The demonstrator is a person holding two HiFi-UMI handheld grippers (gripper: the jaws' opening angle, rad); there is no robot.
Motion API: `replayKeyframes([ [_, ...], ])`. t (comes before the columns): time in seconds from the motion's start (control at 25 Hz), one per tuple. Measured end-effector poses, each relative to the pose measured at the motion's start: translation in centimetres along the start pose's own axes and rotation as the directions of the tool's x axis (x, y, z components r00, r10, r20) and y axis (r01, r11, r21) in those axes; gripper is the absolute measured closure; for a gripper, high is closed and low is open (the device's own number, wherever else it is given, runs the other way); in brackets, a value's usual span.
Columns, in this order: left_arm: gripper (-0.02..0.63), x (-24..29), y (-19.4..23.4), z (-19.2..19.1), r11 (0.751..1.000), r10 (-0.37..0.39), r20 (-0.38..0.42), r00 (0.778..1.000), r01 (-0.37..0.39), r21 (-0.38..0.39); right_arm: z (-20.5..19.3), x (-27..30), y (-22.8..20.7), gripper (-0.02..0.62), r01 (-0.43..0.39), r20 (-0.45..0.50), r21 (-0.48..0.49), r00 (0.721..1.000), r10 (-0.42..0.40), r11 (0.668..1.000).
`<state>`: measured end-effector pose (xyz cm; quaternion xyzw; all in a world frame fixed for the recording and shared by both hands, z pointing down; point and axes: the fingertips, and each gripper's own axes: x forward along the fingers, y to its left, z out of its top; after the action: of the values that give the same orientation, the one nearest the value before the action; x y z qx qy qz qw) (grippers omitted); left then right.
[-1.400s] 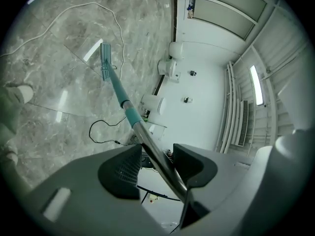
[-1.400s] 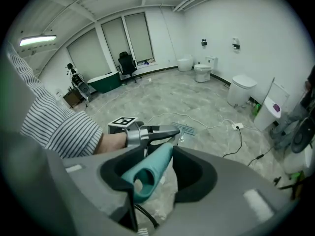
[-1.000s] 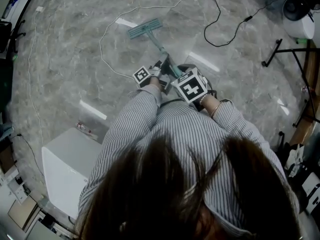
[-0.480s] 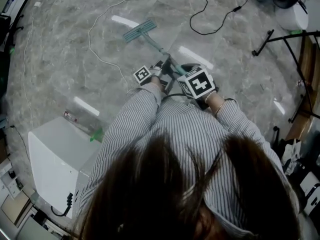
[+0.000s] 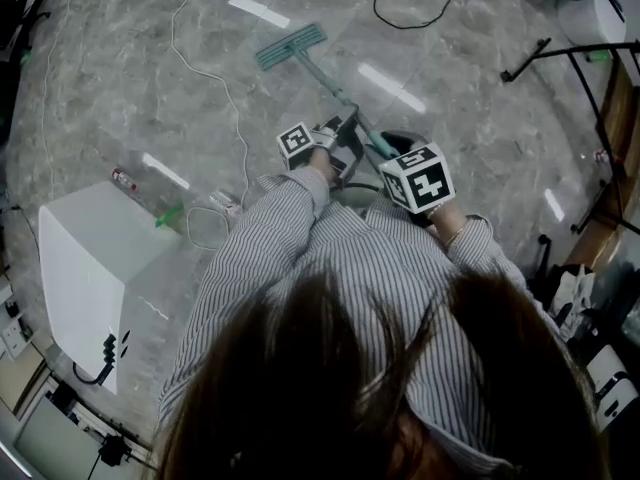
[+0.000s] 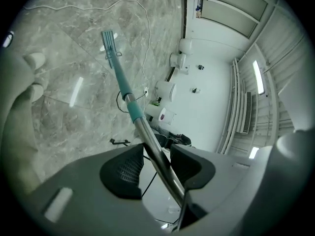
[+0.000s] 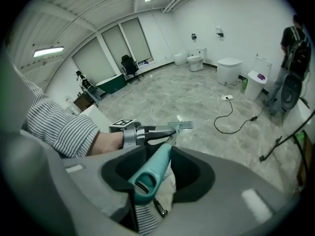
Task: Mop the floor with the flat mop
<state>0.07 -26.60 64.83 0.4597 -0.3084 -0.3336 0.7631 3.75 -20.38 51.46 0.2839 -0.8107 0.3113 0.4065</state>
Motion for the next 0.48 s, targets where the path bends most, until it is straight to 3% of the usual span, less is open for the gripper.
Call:
replayKeyframes([
  [0.2,0.451,-3.8,0.5,-5.9,0.994,-0.041,0.018,0.999,0.043,-0.099,-5.2,-2.5,2.7,0.434,0.008,-0.006,0.029,1.000,-0.008,1.000],
  [0.48,0.454,-11.0,6.1,-13.4,0.997,0.002,-0.087,0.996,-0.008,-0.075,-15.8,-5.1,8.1,0.434,0.037,0.004,0.070,0.999,-0.037,0.997],
])
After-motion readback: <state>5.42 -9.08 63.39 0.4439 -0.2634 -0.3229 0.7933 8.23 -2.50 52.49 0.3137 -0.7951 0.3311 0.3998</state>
